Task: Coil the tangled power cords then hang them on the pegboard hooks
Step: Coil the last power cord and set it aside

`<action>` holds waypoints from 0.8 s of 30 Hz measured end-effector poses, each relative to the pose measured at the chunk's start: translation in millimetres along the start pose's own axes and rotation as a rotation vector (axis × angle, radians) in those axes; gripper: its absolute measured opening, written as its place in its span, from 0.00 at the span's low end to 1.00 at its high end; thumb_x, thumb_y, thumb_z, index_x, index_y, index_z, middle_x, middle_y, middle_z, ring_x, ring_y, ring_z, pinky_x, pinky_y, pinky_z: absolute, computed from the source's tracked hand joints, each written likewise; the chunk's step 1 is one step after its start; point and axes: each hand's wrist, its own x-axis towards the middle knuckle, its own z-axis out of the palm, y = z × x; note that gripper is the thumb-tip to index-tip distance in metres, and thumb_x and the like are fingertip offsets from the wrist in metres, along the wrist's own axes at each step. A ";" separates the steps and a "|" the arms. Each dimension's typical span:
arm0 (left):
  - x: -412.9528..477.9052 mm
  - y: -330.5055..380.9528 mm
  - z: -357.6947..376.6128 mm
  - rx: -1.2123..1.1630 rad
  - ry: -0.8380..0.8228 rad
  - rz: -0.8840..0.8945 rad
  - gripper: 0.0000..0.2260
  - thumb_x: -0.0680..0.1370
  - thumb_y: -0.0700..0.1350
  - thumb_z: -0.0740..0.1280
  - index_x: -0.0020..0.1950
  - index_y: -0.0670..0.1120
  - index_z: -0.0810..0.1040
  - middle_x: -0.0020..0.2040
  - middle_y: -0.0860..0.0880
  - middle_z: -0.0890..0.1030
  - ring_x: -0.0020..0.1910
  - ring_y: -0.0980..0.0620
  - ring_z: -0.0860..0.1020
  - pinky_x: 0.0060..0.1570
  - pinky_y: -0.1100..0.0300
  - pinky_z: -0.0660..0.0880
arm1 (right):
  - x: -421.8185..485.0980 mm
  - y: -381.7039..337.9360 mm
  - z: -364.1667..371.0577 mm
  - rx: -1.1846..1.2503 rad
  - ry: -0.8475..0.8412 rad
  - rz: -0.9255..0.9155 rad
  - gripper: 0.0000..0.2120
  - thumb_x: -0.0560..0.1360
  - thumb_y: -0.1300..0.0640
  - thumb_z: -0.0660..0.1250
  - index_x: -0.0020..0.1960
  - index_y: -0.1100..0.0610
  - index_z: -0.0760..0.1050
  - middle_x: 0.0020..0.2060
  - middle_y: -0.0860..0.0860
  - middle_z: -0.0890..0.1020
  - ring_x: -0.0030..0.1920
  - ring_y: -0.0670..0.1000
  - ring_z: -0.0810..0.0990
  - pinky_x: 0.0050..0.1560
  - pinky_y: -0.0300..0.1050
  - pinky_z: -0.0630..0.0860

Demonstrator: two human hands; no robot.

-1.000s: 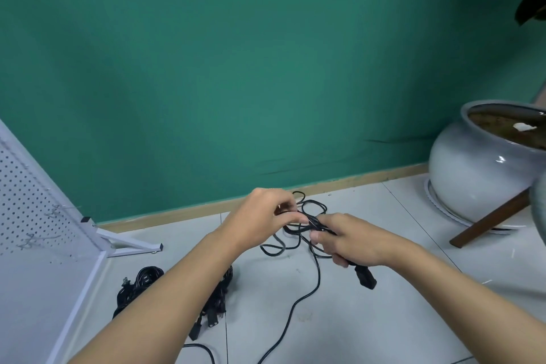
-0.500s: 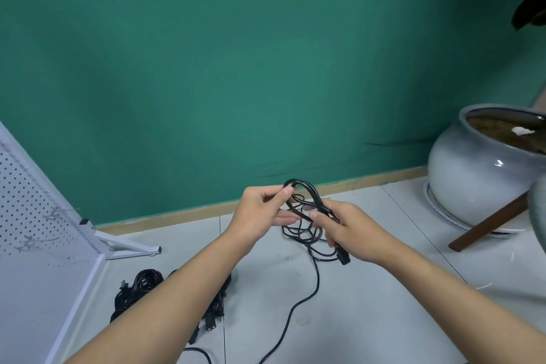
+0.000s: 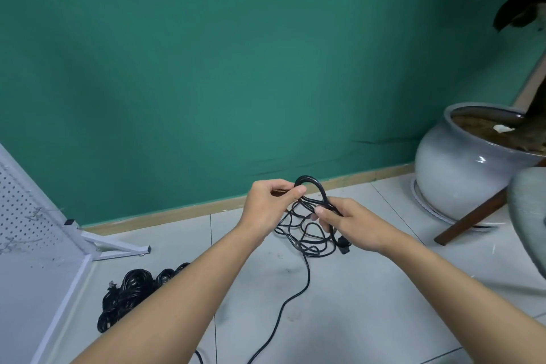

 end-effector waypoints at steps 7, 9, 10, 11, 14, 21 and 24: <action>-5.4 -12.9 21.3 0.059 -0.380 -0.201 0.16 0.79 0.58 0.62 0.61 0.54 0.82 0.58 0.53 0.86 0.60 0.55 0.82 0.62 0.54 0.75 | -14.1 4.9 -17.2 0.208 0.095 -0.012 0.15 0.86 0.51 0.59 0.44 0.57 0.72 0.32 0.45 0.74 0.35 0.48 0.77 0.52 0.57 0.78; -9.8 -24.2 25.9 0.388 -0.563 -0.085 0.20 0.75 0.49 0.65 0.67 0.55 0.78 0.68 0.55 0.79 0.69 0.56 0.75 0.70 0.56 0.70 | -19.3 -1.9 -21.7 0.278 0.105 -0.034 0.16 0.87 0.51 0.58 0.43 0.58 0.69 0.32 0.49 0.74 0.35 0.51 0.77 0.47 0.50 0.76; -12.4 -30.7 28.7 0.558 -0.636 -0.007 0.22 0.76 0.44 0.65 0.70 0.53 0.76 0.71 0.54 0.77 0.71 0.56 0.72 0.72 0.58 0.68 | -20.7 -4.1 -22.6 0.310 0.097 -0.050 0.17 0.87 0.50 0.57 0.42 0.58 0.68 0.33 0.50 0.73 0.36 0.52 0.76 0.46 0.47 0.74; -15.3 -36.4 31.0 0.683 -0.685 0.053 0.22 0.78 0.40 0.65 0.71 0.51 0.76 0.71 0.53 0.77 0.71 0.55 0.72 0.72 0.59 0.67 | -21.4 -5.8 -23.8 0.344 0.088 -0.065 0.16 0.87 0.51 0.57 0.42 0.57 0.67 0.33 0.50 0.72 0.36 0.52 0.76 0.46 0.47 0.74; -14.8 -56.3 28.5 0.825 -0.719 0.106 0.11 0.81 0.42 0.65 0.62 0.49 0.81 0.61 0.51 0.82 0.62 0.51 0.77 0.68 0.54 0.71 | -18.7 -6.3 -25.5 0.457 0.084 -0.078 0.15 0.87 0.51 0.58 0.44 0.58 0.67 0.32 0.49 0.70 0.34 0.51 0.75 0.45 0.50 0.77; -4.8 -45.3 -4.3 0.621 -0.415 0.153 0.08 0.80 0.49 0.72 0.44 0.47 0.84 0.39 0.51 0.84 0.34 0.61 0.74 0.37 0.66 0.70 | -15.0 10.4 -27.5 0.004 0.224 0.066 0.12 0.85 0.48 0.59 0.49 0.54 0.73 0.38 0.47 0.86 0.32 0.49 0.82 0.38 0.49 0.75; -6.8 -25.4 -5.6 0.555 -0.330 0.332 0.05 0.77 0.49 0.75 0.45 0.49 0.86 0.40 0.51 0.82 0.37 0.57 0.75 0.39 0.62 0.71 | -15.6 8.8 -19.6 -0.020 0.074 0.075 0.10 0.86 0.48 0.60 0.52 0.53 0.74 0.42 0.47 0.88 0.37 0.49 0.86 0.40 0.50 0.78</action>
